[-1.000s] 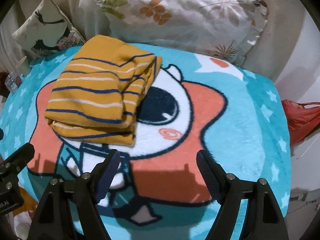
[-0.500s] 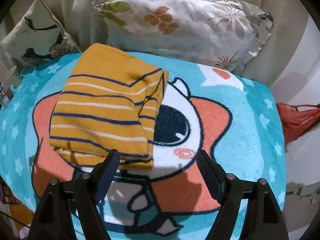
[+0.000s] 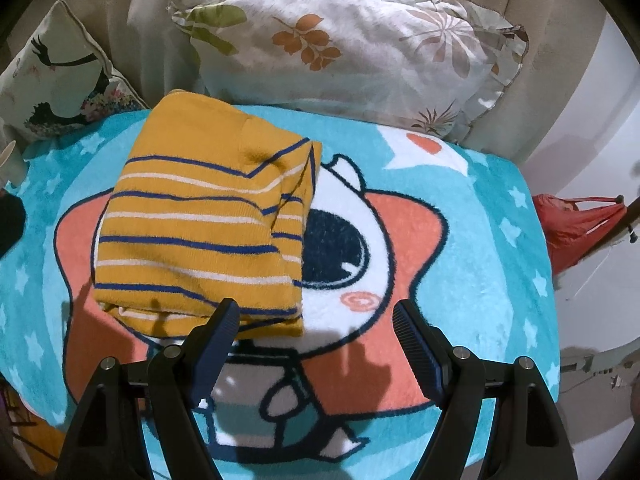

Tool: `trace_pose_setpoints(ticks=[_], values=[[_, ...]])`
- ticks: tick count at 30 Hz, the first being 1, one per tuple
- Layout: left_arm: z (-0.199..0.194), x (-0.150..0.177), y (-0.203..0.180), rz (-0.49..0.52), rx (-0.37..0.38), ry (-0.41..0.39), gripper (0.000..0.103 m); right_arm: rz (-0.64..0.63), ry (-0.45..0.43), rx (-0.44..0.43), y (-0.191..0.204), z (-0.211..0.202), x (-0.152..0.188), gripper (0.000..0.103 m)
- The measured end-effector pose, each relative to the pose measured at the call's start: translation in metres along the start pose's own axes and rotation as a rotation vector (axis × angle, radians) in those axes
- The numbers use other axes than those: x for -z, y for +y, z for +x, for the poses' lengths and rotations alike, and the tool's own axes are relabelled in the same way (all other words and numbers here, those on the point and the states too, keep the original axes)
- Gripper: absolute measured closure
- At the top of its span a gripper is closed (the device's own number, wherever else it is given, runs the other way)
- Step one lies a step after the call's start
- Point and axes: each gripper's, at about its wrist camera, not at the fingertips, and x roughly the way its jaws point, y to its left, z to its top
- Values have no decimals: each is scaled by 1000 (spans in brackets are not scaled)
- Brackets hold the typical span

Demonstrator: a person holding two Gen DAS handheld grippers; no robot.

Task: Fold small clothes

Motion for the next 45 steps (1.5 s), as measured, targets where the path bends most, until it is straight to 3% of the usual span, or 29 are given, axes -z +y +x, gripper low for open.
trace_pose_setpoints(ticks=[8,13,45], values=[[25,13,9,-59,-58,144,0,-13,-5,-1,2,-1,2,20],[33,19,14,-98,-81,195,0,-25,-4,0,3,-2,3,20],[11,45,-2,-205,-105,194,0,-151,-42,-51,6,-16,26,20]])
